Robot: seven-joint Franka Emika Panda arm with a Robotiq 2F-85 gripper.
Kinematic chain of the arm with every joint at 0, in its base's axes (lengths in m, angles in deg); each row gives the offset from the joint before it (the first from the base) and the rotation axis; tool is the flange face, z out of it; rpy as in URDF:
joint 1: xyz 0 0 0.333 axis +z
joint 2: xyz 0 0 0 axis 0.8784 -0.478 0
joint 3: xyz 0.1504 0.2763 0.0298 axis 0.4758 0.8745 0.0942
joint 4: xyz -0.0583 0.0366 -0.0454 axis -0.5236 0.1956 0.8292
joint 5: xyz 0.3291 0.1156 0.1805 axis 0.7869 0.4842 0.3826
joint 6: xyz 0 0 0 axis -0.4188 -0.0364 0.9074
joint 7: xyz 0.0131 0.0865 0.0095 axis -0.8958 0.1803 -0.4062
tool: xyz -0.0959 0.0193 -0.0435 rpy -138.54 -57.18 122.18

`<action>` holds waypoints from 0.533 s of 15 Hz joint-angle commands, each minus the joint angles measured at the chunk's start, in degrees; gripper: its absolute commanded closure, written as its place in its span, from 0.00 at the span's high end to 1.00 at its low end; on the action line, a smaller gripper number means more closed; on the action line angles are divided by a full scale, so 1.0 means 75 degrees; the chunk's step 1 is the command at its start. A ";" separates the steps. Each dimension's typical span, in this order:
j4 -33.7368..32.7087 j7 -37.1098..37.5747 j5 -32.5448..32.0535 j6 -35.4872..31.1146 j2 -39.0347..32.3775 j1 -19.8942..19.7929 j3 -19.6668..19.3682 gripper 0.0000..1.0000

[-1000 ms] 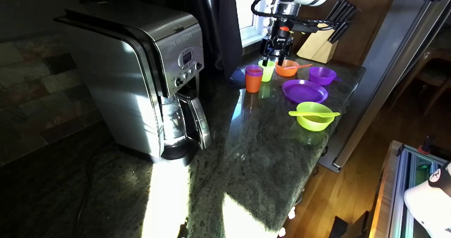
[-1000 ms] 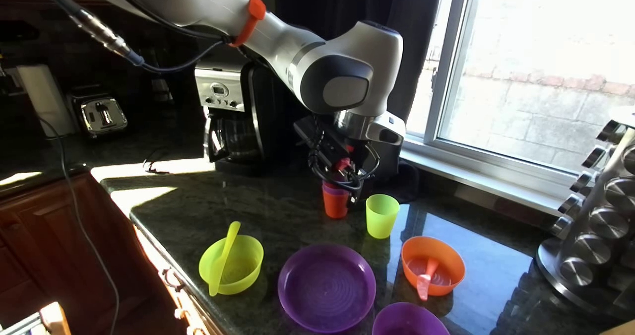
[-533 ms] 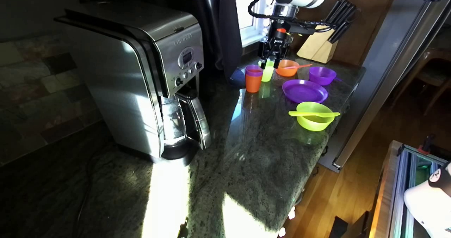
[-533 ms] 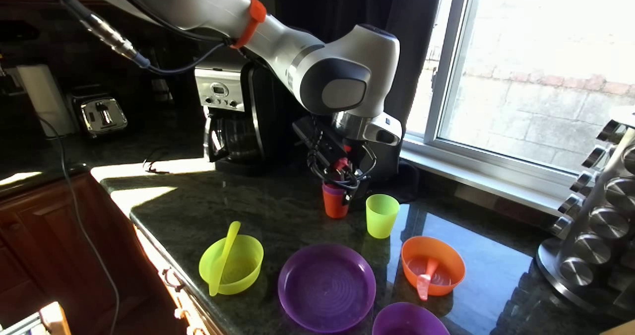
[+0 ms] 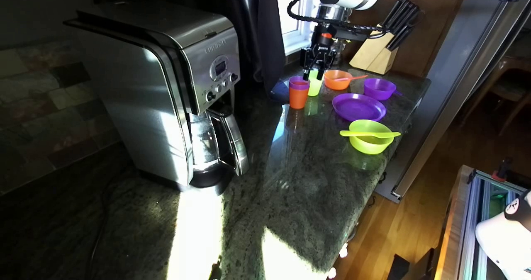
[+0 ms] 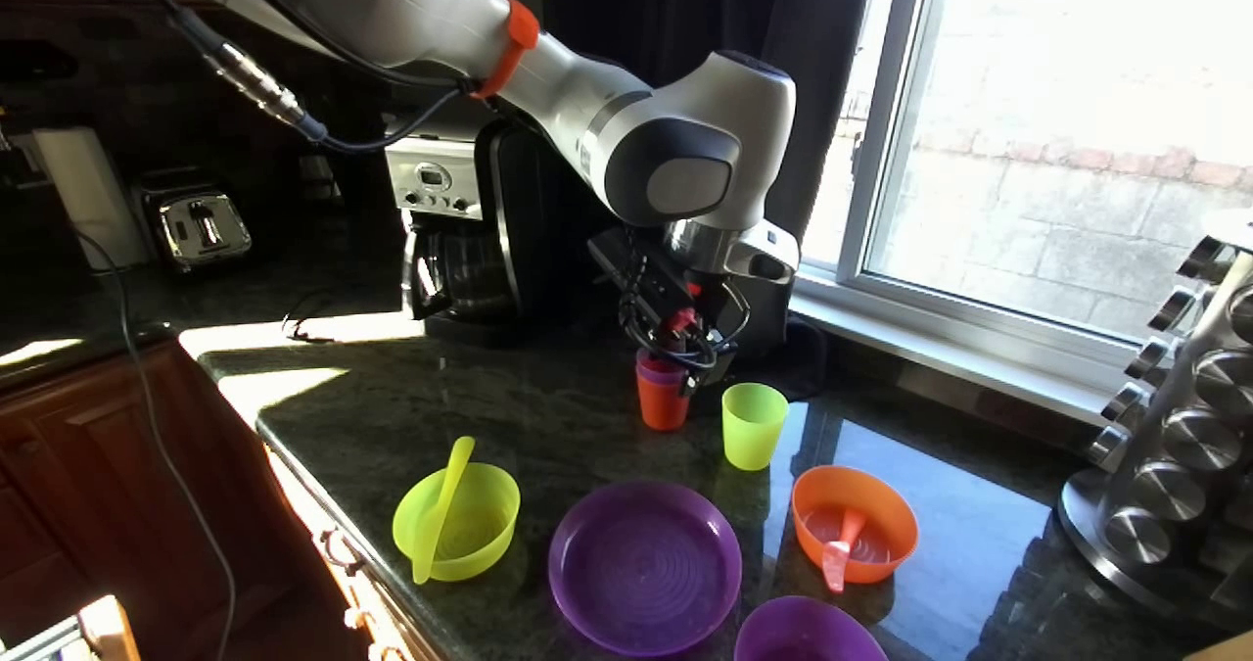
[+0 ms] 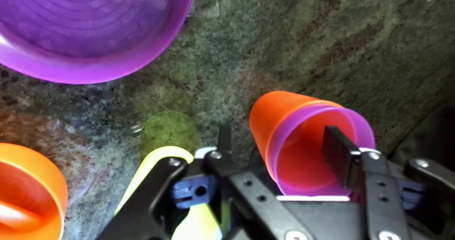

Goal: Unstack the plastic cups and put them on the counter

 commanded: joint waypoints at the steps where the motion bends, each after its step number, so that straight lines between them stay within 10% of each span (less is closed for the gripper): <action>1: -0.0291 0.0010 0.0162 0.0082 -0.0241 0.0011 0.0025 0.66; 8: -0.0545 0.0041 0.0107 0.0111 -0.0452 0.0020 0.0055 0.08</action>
